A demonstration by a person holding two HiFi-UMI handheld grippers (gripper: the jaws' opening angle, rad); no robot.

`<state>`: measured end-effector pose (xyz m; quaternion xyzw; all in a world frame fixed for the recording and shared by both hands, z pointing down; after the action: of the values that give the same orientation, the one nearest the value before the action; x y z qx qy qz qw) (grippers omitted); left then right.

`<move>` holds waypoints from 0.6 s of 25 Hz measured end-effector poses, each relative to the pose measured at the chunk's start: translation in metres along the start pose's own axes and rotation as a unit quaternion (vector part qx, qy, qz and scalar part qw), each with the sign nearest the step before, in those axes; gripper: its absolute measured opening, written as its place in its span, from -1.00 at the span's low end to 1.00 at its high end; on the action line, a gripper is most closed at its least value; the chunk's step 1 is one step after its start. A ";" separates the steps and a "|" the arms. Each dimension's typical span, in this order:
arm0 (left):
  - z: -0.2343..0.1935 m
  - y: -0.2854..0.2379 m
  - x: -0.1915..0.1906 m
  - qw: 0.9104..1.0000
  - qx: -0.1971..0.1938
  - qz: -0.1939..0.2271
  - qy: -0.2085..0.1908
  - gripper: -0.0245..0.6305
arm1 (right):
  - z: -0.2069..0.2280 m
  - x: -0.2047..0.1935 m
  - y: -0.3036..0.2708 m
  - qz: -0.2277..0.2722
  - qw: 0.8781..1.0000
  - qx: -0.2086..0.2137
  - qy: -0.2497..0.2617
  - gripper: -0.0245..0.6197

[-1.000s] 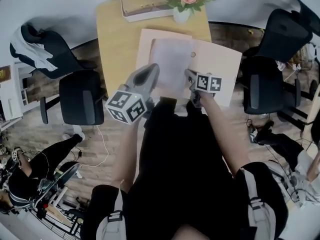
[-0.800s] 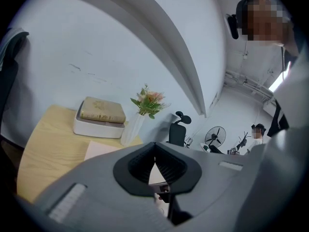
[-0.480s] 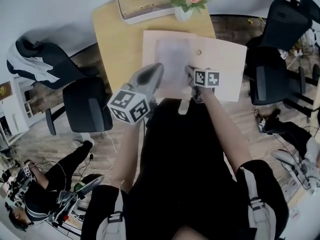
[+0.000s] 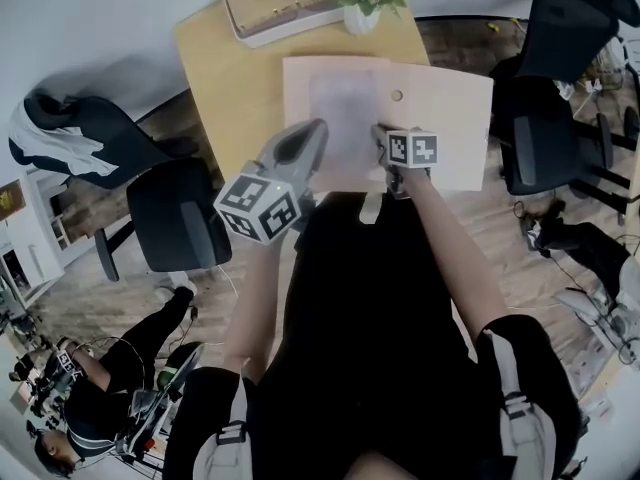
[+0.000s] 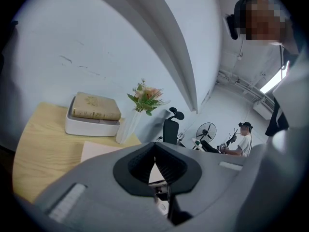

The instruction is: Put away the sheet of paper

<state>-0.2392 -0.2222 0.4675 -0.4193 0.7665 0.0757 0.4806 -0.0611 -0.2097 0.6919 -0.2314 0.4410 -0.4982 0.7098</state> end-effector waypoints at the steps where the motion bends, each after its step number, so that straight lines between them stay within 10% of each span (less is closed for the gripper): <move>1: 0.000 0.000 0.000 1.000 -0.002 0.000 -0.001 -0.89 | 0.001 0.000 0.001 0.001 1.000 -0.003 0.000 -0.83; 15: 0.038 0.003 0.000 1.000 0.011 0.012 -0.020 -0.89 | 0.010 0.019 0.071 0.063 0.996 -0.001 0.056 -0.83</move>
<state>-0.2155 -0.2008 0.4464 -0.4029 0.7624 0.0817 0.4998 -0.0147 -0.1995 0.6348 -0.1756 0.4947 -0.4642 0.7135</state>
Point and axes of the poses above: the fingertips, and each gripper's own axes: y backward along the fingers, z to its right, x out of its top, the point moved 5 cm from there along y, backward along the fingers, and after that the axes turned 3 degrees about z, right-handed, at the moved point
